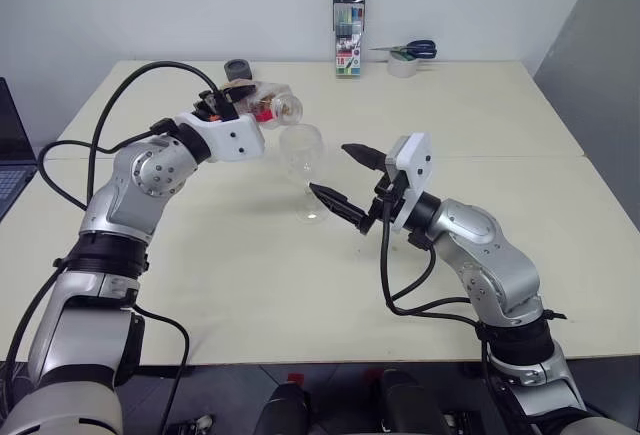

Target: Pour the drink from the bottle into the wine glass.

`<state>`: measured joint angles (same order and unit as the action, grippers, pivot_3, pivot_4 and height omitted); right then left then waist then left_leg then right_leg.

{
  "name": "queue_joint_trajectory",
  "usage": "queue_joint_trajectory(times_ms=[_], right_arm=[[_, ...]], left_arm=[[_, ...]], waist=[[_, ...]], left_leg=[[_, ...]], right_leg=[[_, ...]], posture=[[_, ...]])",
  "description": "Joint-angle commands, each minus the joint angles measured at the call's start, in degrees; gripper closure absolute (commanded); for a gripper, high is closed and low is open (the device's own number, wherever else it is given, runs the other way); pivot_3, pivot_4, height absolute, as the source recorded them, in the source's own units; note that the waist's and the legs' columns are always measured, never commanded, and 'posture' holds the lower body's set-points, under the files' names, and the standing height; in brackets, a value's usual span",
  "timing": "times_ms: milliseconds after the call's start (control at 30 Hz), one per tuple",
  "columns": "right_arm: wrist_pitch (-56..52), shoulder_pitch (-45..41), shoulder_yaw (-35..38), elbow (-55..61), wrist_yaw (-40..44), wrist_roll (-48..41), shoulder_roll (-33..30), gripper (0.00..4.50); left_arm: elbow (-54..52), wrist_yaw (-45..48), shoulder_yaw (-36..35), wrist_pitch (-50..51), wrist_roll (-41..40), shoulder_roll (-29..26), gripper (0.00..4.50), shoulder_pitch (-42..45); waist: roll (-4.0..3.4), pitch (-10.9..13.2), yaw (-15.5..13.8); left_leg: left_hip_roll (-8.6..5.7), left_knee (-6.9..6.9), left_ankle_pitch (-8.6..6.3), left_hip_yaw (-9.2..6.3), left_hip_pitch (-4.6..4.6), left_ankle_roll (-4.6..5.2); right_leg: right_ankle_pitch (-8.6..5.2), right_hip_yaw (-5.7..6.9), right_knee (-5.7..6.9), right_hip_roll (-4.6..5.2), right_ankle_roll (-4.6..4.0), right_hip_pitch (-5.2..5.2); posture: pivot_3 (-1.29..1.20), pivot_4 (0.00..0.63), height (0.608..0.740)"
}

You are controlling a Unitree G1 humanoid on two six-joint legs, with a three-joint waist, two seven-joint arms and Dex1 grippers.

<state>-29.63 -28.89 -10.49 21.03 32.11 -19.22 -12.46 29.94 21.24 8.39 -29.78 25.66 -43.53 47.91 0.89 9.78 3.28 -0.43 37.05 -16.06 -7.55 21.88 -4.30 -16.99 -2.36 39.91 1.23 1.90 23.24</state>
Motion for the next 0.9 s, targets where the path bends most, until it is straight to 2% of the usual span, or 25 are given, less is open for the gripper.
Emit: queue_joint_trajectory(times_ms=[33, 633, 900], right_arm=[[-0.44, -1.74, 0.72, 0.59, 0.21, -0.63, -0.58, 0.00], [-4.56, 0.25, 5.40, 3.29, 3.34, -4.11, -9.34, 0.00], [-5.28, 0.54, 5.18, 4.40, 2.85, -5.29, -9.51, 0.00]], left_arm=[[0.70, -2.47, 0.15, -3.22, 2.08, -1.94, 2.83, 3.41], [9.98, -8.93, 3.34, -11.83, 9.91, -4.48, 2.83, 11.27], [12.60, -11.36, 4.75, -13.94, 11.85, -5.09, 2.83, 13.44]], waist=[[0.00, 0.00, 0.00], [0.01, 0.01, 0.01], [0.01, 0.01, 0.02]], left_leg=[[0.00, 0.00, 0.00, -0.01, 0.00, 0.01], [-0.03, 0.01, -0.02, -0.01, 0.06, 0.05], [-0.02, 0.01, -0.02, 0.00, 0.05, 0.05]], right_leg=[[0.00, 0.00, 0.00, 0.00, 0.00, 0.00], [0.00, 0.02, 0.00, 0.01, 0.00, 0.01], [0.00, 0.02, 0.02, 0.00, 0.00, 0.01]], posture=[[0.00, 0.150, 0.740], [0.00, 0.150, 0.740], [0.00, 0.150, 0.740]])
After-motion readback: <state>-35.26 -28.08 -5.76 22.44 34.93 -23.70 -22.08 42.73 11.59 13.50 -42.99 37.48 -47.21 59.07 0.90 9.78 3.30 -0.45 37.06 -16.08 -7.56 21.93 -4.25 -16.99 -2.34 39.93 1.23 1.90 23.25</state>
